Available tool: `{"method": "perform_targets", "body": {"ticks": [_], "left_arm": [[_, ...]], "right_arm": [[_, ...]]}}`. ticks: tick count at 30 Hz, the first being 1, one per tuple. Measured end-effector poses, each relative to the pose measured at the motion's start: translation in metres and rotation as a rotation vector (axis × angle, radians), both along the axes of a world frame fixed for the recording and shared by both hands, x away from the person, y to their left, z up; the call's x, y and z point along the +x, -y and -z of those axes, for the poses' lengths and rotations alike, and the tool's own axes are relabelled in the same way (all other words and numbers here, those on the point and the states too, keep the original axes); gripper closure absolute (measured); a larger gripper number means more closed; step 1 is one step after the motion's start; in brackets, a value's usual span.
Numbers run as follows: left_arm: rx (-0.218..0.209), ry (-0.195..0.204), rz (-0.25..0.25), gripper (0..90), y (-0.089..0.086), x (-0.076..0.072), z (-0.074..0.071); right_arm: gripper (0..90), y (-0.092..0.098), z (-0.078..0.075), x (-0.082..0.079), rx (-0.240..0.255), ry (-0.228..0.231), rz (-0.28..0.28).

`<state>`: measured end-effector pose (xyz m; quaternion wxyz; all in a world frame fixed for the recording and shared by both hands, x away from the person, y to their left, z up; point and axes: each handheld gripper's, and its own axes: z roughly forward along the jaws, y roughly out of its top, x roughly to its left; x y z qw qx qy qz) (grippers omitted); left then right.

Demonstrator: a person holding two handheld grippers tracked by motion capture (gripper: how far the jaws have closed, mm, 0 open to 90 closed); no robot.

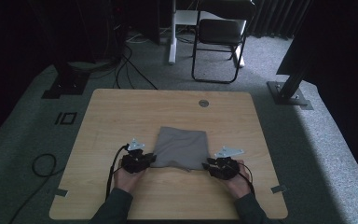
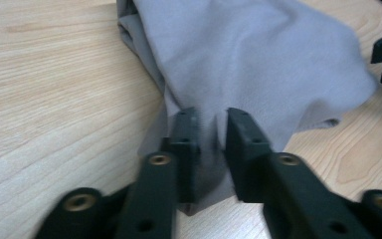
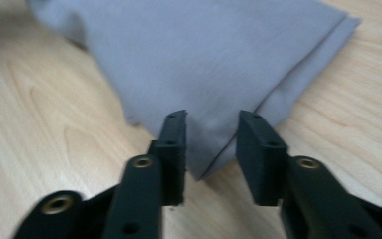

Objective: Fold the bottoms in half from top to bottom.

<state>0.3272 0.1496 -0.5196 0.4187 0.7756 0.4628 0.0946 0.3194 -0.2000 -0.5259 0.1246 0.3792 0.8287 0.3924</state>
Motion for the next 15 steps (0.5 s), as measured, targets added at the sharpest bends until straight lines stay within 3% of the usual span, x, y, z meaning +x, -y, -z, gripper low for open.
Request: {"method": "perform_targets", "body": {"ticks": [5, 12, 15], "left_arm": [[-0.001, 0.055, -0.017, 65.9, 0.007, 0.005, -0.014], [0.028, 0.069, 0.009, 65.1, 0.021, 0.008, -0.014], [0.041, 0.069, 0.014, 65.2, 0.025, 0.009, -0.01]], "right_arm": [[51.8, -0.005, -0.006, 0.007, 0.033, 0.025, 0.032], [49.4, -0.029, 0.014, 0.023, -0.048, -0.015, 0.023], [50.0, -0.032, 0.017, 0.029, -0.037, -0.022, 0.031]]}}
